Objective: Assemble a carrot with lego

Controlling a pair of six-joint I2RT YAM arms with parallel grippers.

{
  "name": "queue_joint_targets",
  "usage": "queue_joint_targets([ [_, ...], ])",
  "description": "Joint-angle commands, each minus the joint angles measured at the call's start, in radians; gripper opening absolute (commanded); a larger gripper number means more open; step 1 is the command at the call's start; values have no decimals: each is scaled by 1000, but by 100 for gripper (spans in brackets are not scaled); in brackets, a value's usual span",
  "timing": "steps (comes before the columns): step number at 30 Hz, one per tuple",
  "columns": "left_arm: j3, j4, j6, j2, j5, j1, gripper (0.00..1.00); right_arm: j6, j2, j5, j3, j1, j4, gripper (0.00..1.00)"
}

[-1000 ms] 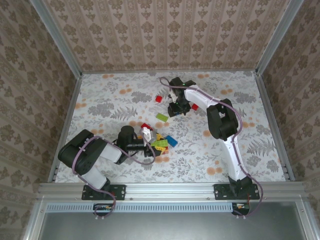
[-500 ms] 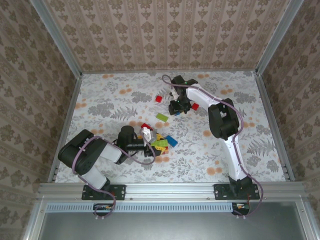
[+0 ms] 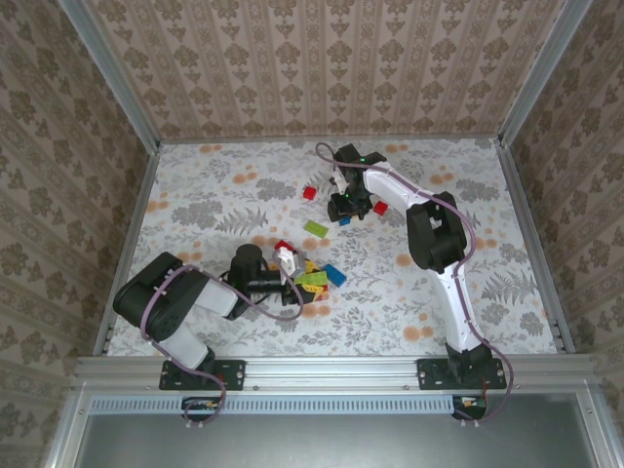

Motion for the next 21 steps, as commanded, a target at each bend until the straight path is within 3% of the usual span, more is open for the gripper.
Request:
queue_joint_targets([
  [1, 20, -16, 11, 11, 13, 5, 56, 7, 26, -12, 27, -6, -8, 52],
  [14, 10, -1, 9, 6, 18, 5, 60, 7, 45, 2, 36, -6, -18, 50],
  [21, -2, 25, 4, 0, 24, 5, 73, 8, 46, 2, 37, -6, -18, 42],
])
